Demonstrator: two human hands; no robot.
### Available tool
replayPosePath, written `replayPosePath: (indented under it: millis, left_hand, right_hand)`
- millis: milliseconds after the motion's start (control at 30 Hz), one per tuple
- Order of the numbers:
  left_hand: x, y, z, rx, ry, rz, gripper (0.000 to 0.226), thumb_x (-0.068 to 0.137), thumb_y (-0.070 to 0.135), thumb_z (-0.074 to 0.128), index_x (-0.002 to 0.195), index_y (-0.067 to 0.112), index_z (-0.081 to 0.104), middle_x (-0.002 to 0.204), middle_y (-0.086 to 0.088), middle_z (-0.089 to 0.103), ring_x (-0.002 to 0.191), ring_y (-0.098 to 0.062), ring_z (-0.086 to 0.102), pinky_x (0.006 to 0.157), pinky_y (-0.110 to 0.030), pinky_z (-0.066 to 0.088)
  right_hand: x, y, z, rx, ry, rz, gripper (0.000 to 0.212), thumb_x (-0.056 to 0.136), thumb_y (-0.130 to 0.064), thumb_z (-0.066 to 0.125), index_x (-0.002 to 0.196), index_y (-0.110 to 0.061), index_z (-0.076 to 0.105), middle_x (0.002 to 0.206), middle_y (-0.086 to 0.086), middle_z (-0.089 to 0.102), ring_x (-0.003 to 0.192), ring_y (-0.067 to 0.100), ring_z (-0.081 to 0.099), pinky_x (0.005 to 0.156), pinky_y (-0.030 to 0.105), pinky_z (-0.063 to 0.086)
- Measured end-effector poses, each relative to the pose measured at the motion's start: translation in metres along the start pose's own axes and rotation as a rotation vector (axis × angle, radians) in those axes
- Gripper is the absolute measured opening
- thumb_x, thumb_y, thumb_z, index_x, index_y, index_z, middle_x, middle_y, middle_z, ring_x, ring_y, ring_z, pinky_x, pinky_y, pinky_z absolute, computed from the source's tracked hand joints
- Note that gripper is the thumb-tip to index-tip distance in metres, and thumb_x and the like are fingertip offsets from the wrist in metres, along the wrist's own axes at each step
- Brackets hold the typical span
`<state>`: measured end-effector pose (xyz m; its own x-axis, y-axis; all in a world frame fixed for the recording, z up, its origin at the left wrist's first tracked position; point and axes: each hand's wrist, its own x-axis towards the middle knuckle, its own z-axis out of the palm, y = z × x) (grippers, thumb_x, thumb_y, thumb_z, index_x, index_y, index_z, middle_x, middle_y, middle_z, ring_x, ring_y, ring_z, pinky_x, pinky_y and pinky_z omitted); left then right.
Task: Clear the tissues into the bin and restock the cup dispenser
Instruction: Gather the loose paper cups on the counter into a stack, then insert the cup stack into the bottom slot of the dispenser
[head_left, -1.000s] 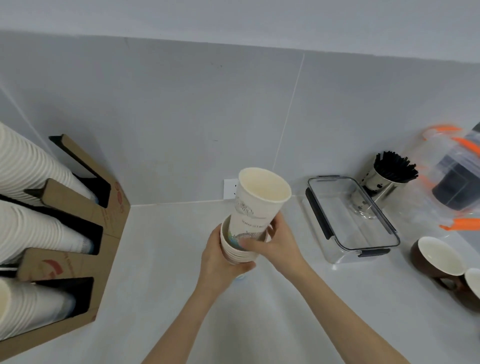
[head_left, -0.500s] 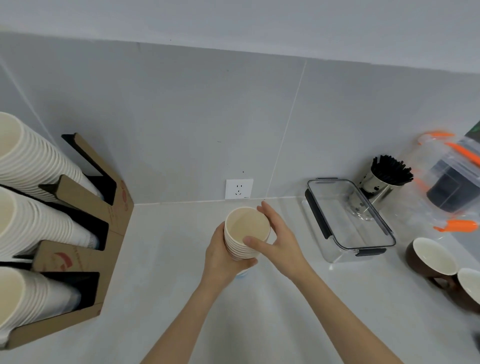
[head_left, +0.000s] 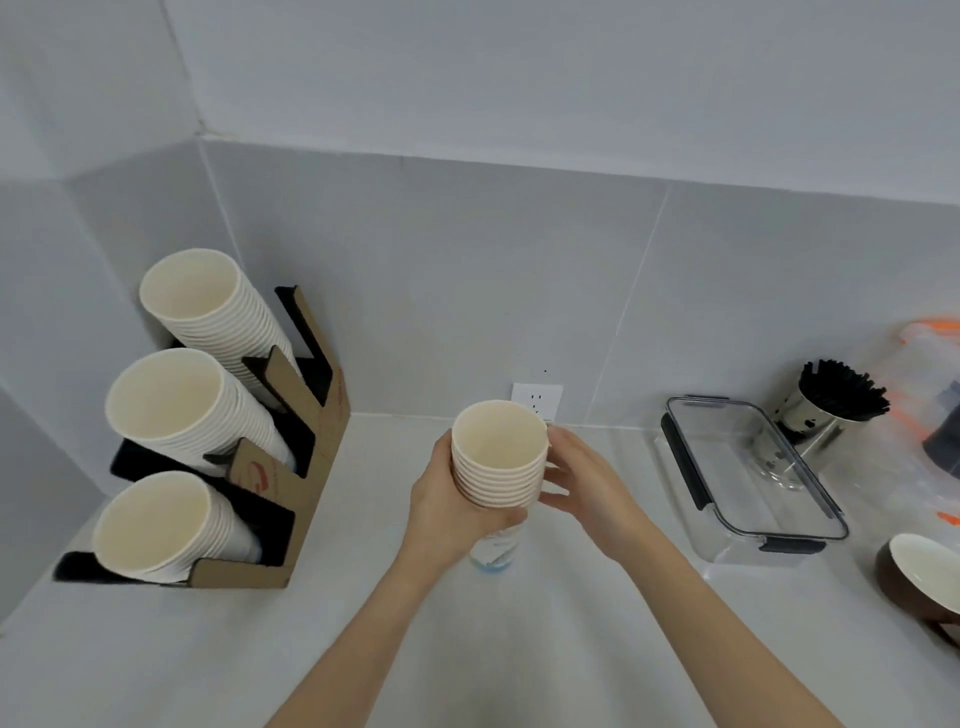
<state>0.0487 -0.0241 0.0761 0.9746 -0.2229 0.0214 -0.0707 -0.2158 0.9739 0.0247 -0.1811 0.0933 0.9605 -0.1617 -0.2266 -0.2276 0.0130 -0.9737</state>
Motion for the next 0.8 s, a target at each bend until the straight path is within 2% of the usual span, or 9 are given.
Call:
replayPosePath:
  millis: [133, 200, 267, 333, 433, 567, 633, 733, 800]
  left_hand:
    - [-0.027, 0.027, -0.043, 0.032, 0.116, 0.132, 0.106, 0.044, 0.024, 0.088, 0.121, 0.058, 0.023, 0.111, 0.042, 0.049, 0.107, 0.011, 0.049, 0.087, -0.013, 0.043]
    - [-0.042, 0.041, -0.068, 0.072, 0.194, 0.185, 0.118, 0.041, 0.032, 0.086, 0.13, 0.055, 0.012, 0.127, 0.037, 0.041, 0.122, 0.004, 0.042, 0.102, -0.025, 0.04]
    - [-0.056, 0.056, -0.094, 0.101, 0.269, 0.248, 0.115, 0.038, 0.039, 0.082, 0.125, 0.061, 0.011, 0.13, 0.037, 0.036, 0.128, -0.001, 0.039, 0.107, -0.036, 0.039]
    - [-0.068, 0.07, -0.12, 0.131, 0.349, 0.293, 0.105, 0.038, 0.04, 0.082, 0.118, 0.064, 0.017, 0.123, 0.038, 0.04, 0.124, -0.003, 0.044, 0.104, -0.04, 0.043]
    - [-0.082, 0.086, -0.156, 0.186, 0.446, 0.329, 0.098, 0.039, 0.039, 0.084, 0.117, 0.054, 0.027, 0.123, 0.022, 0.051, 0.114, -0.011, 0.053, 0.094, -0.043, 0.05]
    - [-0.095, 0.092, -0.198, 0.23, 0.526, 0.357, 0.091, 0.041, 0.029, 0.089, 0.109, 0.049, 0.031, 0.108, 0.026, 0.05, 0.1, 0.002, 0.053, 0.082, -0.019, 0.046]
    - [-0.102, 0.091, -0.214, 0.261, 0.556, 0.349, 0.088, 0.041, 0.03, 0.087, 0.103, 0.054, 0.029, 0.105, 0.027, 0.049, 0.099, 0.0, 0.053, 0.081, -0.019, 0.045]
    - [-0.107, 0.08, -0.232, 0.277, 0.58, 0.326, 0.086, 0.04, 0.032, 0.085, 0.1, 0.056, 0.029, 0.11, 0.014, 0.053, 0.105, -0.013, 0.054, 0.087, -0.028, 0.046]
    - [-0.109, 0.069, -0.241, 0.285, 0.582, 0.31, 0.086, 0.042, 0.029, 0.086, 0.101, 0.055, 0.029, 0.116, 0.009, 0.052, 0.108, -0.014, 0.053, 0.087, -0.025, 0.044]
  right_hand:
    - [-0.011, -0.035, 0.035, 0.009, -0.089, -0.055, 0.032, 0.089, -0.039, 0.05, 0.111, -0.02, 0.064, 0.114, 0.005, 0.068, 0.103, 0.019, 0.066, 0.086, 0.036, 0.055]
    - [-0.017, -0.054, 0.057, -0.003, -0.15, -0.099, 0.032, 0.088, -0.039, 0.051, 0.108, -0.018, 0.065, 0.11, 0.005, 0.069, 0.1, 0.019, 0.068, 0.082, 0.035, 0.057]
    - [-0.024, -0.074, 0.08, -0.003, -0.212, -0.156, 0.029, 0.088, -0.039, 0.051, 0.103, -0.019, 0.067, 0.106, 0.004, 0.071, 0.095, 0.017, 0.069, 0.078, 0.033, 0.057]
    - [-0.031, -0.095, 0.105, 0.0, -0.286, -0.21, 0.026, 0.088, -0.039, 0.051, 0.097, -0.023, 0.069, 0.099, -0.001, 0.072, 0.091, 0.014, 0.07, 0.076, 0.032, 0.056]
    - [-0.039, -0.121, 0.139, 0.021, -0.392, -0.259, 0.029, 0.088, -0.04, 0.051, 0.1, -0.021, 0.069, 0.096, -0.004, 0.072, 0.092, 0.015, 0.068, 0.079, 0.034, 0.056]
    - [-0.044, -0.136, 0.181, 0.067, -0.512, -0.278, 0.027, 0.089, -0.037, 0.052, 0.101, -0.019, 0.068, 0.097, -0.004, 0.071, 0.089, 0.013, 0.067, 0.075, 0.029, 0.057]
    - [-0.044, -0.135, 0.199, 0.092, -0.543, -0.273, 0.029, 0.089, -0.035, 0.052, 0.105, -0.016, 0.067, 0.099, -0.002, 0.071, 0.087, 0.012, 0.068, 0.072, 0.027, 0.057]
    - [-0.039, -0.126, 0.224, 0.128, -0.565, -0.238, 0.036, 0.089, -0.033, 0.053, 0.116, -0.01, 0.063, 0.115, 0.009, 0.068, 0.101, 0.021, 0.066, 0.088, 0.038, 0.055]
    - [-0.036, -0.116, 0.238, 0.155, -0.584, -0.204, 0.037, 0.089, -0.031, 0.053, 0.116, -0.009, 0.062, 0.118, 0.012, 0.066, 0.102, 0.022, 0.064, 0.091, 0.041, 0.053]
